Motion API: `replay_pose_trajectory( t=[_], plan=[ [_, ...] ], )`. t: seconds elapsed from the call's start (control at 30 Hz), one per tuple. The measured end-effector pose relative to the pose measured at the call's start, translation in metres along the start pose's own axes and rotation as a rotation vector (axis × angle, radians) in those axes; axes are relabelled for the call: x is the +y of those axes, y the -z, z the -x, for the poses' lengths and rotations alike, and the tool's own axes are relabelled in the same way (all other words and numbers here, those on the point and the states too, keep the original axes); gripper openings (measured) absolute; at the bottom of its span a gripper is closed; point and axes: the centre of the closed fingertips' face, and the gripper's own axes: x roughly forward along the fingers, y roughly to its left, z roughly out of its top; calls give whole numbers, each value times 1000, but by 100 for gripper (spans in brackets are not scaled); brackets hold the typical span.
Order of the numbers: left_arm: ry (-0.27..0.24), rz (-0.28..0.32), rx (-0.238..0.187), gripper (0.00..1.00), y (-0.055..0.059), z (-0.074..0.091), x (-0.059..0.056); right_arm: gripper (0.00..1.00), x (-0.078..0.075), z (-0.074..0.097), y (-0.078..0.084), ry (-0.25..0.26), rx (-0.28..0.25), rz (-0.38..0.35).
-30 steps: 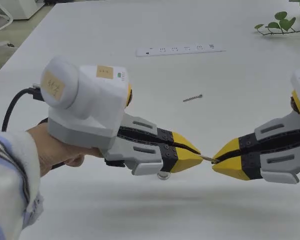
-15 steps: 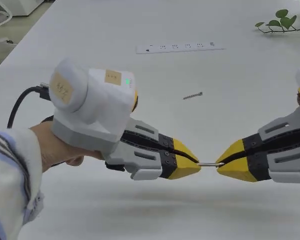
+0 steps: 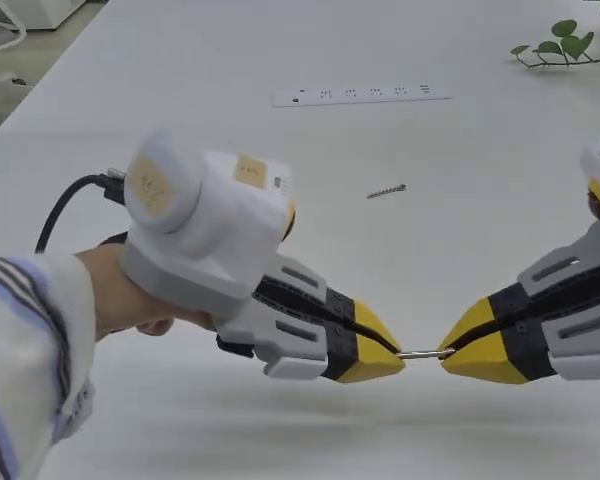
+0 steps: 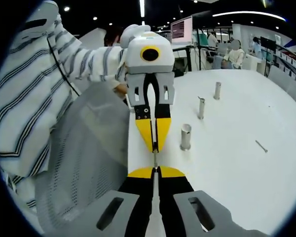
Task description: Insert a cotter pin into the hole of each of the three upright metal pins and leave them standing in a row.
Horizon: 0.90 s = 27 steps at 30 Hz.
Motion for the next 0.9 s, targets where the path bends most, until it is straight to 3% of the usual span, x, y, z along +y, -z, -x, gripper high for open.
replay_pose_trajectory(
  t=[0.47,0.67,0.9],
  plan=[
    [-20,14,2,1,0,1,2,3,-3,-1,2,25,-12,-11],
    [-24,-7,12,14,1,1,2,3,-8,0,2,44,-27,-28],
    [-74,-24,5,25,1,6,10,3,-11,0,4,61,-38,-41]
  ],
)
